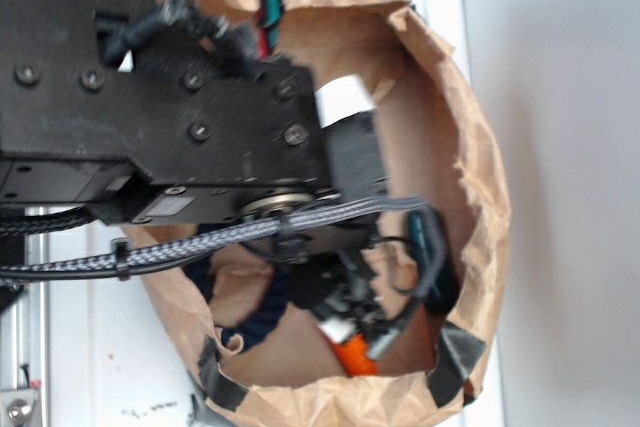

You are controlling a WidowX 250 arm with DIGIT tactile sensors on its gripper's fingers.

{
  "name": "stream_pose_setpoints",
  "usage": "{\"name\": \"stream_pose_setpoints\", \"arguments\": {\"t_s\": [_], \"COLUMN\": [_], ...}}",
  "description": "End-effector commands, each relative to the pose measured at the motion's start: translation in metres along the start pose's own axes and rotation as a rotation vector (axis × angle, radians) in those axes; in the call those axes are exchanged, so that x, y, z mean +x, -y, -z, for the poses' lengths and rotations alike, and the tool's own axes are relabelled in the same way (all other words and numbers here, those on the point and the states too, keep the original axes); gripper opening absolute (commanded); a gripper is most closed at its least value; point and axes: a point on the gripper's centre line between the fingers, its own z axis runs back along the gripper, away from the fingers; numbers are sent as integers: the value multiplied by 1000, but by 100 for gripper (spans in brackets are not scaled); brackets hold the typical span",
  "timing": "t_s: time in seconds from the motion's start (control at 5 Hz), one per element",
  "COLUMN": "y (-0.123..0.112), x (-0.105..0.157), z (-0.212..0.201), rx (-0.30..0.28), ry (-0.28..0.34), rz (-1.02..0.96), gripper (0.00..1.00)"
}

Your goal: Grab the blue rope.

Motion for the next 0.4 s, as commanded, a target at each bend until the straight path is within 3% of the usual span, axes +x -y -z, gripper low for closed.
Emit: {"name": "stream_pose_setpoints", "arguments": {"t_s": [0.0,0.2], "y": [10,19], "x": [-18,-30], "z": [23,40], "rx": [-27,-28], "ry": [117,146], "rz": [138,153], "gripper": [100,100]}}
